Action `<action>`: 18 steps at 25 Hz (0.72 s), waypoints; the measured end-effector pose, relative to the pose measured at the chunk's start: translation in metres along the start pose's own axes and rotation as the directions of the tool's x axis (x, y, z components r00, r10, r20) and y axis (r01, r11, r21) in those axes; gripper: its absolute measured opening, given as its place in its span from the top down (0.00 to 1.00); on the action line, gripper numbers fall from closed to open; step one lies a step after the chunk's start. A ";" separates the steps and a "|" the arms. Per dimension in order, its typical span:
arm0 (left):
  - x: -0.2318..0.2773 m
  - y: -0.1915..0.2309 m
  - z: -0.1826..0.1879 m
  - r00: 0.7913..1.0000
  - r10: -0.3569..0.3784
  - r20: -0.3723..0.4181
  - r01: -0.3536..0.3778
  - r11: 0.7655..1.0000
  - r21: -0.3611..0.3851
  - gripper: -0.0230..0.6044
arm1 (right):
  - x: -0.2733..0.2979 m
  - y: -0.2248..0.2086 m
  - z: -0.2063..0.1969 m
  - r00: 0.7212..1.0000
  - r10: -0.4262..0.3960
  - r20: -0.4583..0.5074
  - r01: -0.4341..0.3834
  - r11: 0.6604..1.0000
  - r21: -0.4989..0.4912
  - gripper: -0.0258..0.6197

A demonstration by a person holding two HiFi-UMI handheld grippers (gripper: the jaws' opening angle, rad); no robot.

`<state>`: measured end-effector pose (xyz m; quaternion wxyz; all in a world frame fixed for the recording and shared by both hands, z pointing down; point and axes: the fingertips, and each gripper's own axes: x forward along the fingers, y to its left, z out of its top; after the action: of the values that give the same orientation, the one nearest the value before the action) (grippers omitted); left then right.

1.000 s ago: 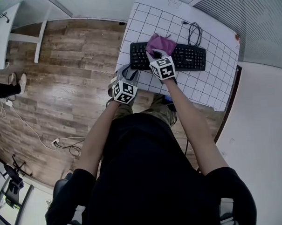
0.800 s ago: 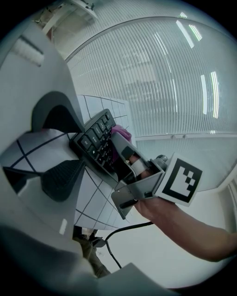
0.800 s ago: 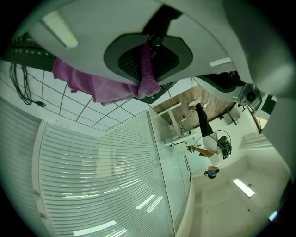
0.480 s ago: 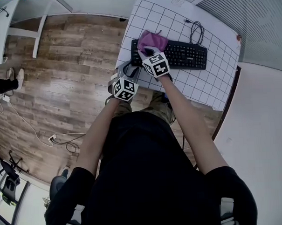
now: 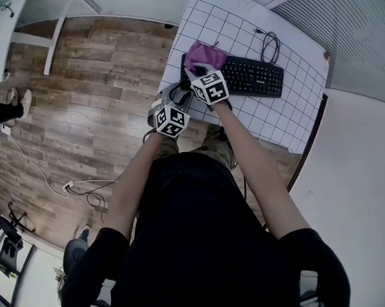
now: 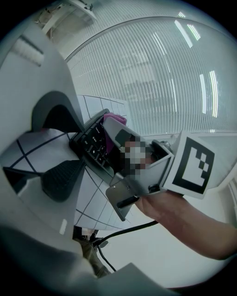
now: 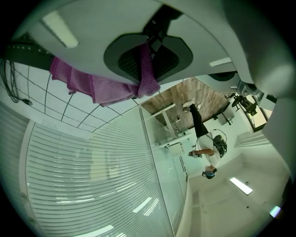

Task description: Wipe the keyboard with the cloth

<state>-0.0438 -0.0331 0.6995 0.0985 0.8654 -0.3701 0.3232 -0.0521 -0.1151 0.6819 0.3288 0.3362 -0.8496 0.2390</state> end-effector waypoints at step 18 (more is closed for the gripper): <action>-0.001 0.000 -0.001 1.000 -0.005 -0.001 0.005 1.000 0.000 0.71 | 0.000 0.036 0.026 0.950 0.301 0.082 -0.312 0.910 0.273 0.90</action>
<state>-0.0448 -0.0320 0.7000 0.0994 0.8663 -0.3677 0.3231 -0.0884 -0.1081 0.6576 0.2197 0.2465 -0.8550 0.3999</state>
